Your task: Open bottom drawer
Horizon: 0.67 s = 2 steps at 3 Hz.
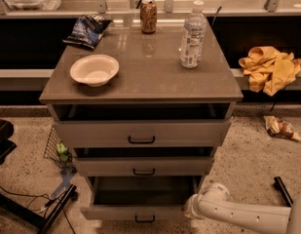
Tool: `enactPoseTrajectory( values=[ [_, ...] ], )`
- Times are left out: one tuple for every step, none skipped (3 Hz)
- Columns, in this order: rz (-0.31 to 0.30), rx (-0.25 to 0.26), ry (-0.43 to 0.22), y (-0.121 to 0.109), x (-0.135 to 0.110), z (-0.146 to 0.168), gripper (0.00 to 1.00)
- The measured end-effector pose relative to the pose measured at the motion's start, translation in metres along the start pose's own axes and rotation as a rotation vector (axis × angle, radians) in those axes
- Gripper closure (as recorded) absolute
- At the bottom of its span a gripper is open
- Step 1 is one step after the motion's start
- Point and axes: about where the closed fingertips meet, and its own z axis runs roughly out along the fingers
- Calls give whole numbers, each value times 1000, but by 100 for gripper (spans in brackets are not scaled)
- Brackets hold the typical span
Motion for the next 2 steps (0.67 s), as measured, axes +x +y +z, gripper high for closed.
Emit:
enactPoseTrajectory(
  values=[
    [0, -2, -1, 1, 0, 1, 59],
    [-1, -5, -1, 2, -1, 2, 36]
  ],
)
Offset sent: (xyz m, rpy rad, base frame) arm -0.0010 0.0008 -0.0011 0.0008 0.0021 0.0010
